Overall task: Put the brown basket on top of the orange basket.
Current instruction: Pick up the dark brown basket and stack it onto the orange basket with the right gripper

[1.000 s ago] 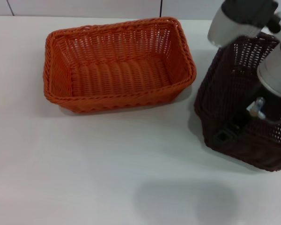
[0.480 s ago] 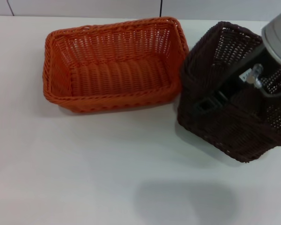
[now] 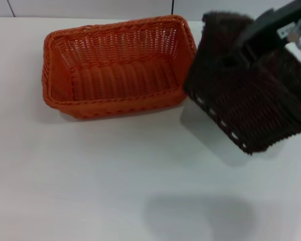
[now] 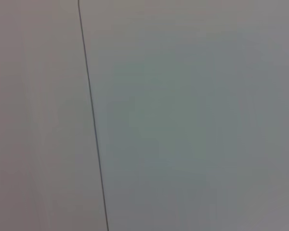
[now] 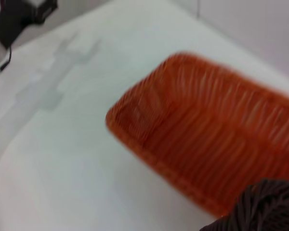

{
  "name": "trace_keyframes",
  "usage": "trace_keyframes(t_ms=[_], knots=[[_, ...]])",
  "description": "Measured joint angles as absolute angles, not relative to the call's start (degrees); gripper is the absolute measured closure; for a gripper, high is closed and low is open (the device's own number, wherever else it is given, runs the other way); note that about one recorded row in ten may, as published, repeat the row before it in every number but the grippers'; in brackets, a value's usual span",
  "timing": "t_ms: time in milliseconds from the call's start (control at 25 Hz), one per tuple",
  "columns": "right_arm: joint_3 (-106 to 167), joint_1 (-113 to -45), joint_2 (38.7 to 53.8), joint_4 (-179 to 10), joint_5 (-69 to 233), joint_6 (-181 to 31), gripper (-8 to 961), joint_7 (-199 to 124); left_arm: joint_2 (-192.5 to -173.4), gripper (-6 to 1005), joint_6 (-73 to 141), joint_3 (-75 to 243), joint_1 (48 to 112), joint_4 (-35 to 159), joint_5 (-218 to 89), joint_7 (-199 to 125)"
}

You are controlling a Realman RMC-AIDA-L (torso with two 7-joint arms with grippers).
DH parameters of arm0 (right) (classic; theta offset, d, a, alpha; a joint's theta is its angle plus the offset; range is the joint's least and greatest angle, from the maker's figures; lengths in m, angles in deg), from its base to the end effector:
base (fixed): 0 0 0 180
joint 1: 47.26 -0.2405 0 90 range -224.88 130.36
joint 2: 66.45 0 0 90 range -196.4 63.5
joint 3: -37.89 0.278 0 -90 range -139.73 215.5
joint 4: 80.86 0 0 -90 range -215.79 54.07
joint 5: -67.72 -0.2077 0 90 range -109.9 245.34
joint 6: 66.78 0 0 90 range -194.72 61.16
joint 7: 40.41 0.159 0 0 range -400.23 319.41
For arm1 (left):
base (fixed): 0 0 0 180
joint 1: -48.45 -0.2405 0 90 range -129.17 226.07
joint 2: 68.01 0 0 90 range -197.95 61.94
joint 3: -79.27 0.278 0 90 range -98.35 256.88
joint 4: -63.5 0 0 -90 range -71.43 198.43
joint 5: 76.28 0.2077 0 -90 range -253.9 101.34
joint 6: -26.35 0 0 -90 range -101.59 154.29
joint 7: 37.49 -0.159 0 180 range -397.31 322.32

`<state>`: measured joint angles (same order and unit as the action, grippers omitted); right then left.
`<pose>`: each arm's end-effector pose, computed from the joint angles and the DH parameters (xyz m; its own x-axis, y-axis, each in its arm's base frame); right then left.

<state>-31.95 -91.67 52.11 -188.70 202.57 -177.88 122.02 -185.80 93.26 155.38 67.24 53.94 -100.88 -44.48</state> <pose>0.0544 0.3344 0.0484 0.8717 -0.4901 -0.0003 -0.4609 -0.8195 -0.3406 -0.4318 0.3119 0.0867 0.8355 -0.0437 0.5478 0.5047 0.4551 -0.7335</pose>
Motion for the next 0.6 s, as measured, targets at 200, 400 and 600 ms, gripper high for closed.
trace_keyframes(t_ms=[200, 400, 600], knots=[[-31.4, -92.3, 52.11, -194.0, 202.6, -178.3, 785, 122.3, -185.78, 160, 93.3, 155.4, 67.5, 53.9, -100.8, -44.5], [-34.5, -93.7, 52.04, -195.7, 202.2, -177.6, 784, 118.3, -185.67, 160, 93.3, 155.4, 67.5, 53.4, -100.7, -44.4], [-43.7, -96.1, 52.17, -194.4, 206.1, -175.9, 784, 108.5, -185.78, 160, 93.2, 155.4, 67.6, 53.2, -100.7, -44.3]])
